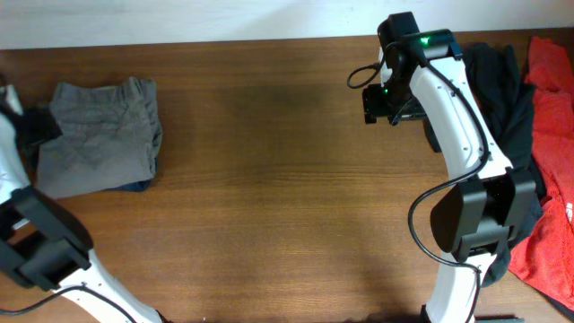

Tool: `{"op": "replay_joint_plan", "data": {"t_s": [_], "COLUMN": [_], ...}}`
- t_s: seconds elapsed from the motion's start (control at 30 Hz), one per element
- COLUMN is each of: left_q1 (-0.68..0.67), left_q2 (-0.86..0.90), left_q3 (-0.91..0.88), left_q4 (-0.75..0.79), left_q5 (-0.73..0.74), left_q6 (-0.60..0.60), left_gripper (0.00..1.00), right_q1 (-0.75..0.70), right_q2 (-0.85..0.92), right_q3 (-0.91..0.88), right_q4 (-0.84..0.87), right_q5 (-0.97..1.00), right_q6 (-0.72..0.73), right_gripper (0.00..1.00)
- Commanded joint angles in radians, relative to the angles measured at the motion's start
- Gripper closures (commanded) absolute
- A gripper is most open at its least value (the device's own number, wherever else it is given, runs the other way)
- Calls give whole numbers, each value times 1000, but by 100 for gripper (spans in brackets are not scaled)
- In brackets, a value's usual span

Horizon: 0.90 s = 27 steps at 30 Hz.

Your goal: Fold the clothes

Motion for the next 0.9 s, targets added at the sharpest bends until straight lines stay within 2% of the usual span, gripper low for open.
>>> {"op": "replay_joint_plan", "data": {"t_s": [0.0, 0.1, 0.17, 0.23, 0.27, 0.3, 0.43, 0.53, 0.7, 0.87], "left_q1": [34, 27, 12, -13, -28, -45, -137, -227, -357, -431], "left_q2": [-5, -27, -53, -74, -81, -85, -88, -88, -88, -88], "left_q3": [34, 34, 34, 34, 34, 34, 34, 34, 34, 34], "left_q4": [-23, -24, -23, -15, -10, -4, -8, -13, -51, -161], "left_q5": [-15, 25, 116, 231, 275, 310, 353, 352, 352, 352], "left_q6": [-69, -69, -69, -69, -67, -65, -45, 19, 42, 42], "left_gripper": [1, 1, 1, 1, 1, 1, 1, 1, 1, 1], "right_q1": [-5, -5, -6, -5, -5, -5, -6, -6, -6, -22], "right_q2": [-21, -21, -21, -21, -21, -21, -21, -21, -21, -21], "right_q3": [21, 21, 21, 21, 21, 21, 21, 21, 21, 21], "right_q4": [-1, 0, 0, 0, 0, 0, 4, 23, 48, -4], "right_q5": [13, 13, 13, 8, -1, -20, -153, -275, -275, -270], "right_q6": [11, 11, 12, 12, 12, 12, 12, 12, 13, 16], "right_gripper": [30, 30, 25, 14, 5, 1, 1, 1, 1, 1]}}
